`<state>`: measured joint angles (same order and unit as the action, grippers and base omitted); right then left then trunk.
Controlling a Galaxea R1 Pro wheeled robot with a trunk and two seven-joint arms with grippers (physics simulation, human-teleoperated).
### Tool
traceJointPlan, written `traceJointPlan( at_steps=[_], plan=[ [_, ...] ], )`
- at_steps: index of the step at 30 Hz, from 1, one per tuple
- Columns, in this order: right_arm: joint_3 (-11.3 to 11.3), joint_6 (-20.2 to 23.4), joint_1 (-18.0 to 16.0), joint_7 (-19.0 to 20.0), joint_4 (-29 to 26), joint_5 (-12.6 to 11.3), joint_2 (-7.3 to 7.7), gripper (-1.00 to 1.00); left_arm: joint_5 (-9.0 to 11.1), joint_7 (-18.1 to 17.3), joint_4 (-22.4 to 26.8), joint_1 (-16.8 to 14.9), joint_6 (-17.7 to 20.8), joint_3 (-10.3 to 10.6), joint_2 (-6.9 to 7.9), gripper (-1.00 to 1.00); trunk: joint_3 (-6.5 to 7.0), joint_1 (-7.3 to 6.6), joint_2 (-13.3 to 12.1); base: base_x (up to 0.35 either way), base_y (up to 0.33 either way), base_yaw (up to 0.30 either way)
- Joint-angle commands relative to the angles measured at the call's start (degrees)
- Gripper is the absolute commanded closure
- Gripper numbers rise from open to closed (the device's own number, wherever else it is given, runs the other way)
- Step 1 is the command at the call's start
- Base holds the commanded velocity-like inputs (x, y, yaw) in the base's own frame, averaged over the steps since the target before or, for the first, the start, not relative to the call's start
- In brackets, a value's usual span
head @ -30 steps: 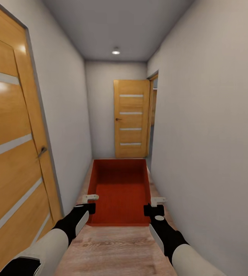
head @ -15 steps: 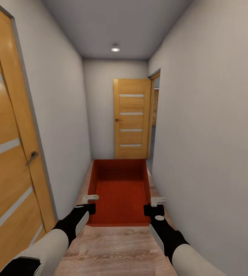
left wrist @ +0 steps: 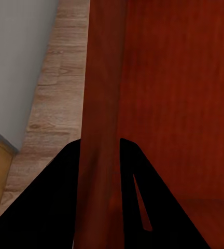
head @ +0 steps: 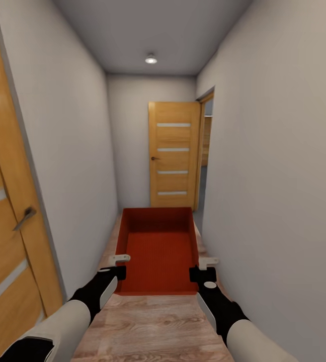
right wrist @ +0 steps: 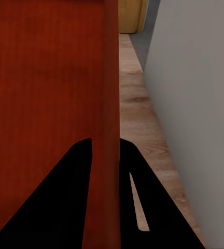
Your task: Move the two storage containers from the living room to the garage. In the garage, place one container on the floor and stack the other container on top of it (either order is fine).
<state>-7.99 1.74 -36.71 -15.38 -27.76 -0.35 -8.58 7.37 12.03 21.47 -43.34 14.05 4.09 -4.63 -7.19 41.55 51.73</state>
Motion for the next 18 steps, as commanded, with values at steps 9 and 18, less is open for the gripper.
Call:
traceJointPlan(
  at_steps=[9,18],
  plan=[
    [-0.4,0.2,0.0,-0.6,1.0,-0.6,0.58,1.00,-1.1,1.6,1.2,-0.1,-2.4,0.0,1.89,1.00,-0.09,0.04,0.1,0.322,0.000,0.000],
    [-0.4,0.0,0.0,-0.6,1.0,-0.6,0.50,1.00,-1.1,1.6,1.1,-0.1,-2.4,0.0,1.90,1.00,-0.09,0.04,0.1,0.322,0.000,0.000]
  ],
)
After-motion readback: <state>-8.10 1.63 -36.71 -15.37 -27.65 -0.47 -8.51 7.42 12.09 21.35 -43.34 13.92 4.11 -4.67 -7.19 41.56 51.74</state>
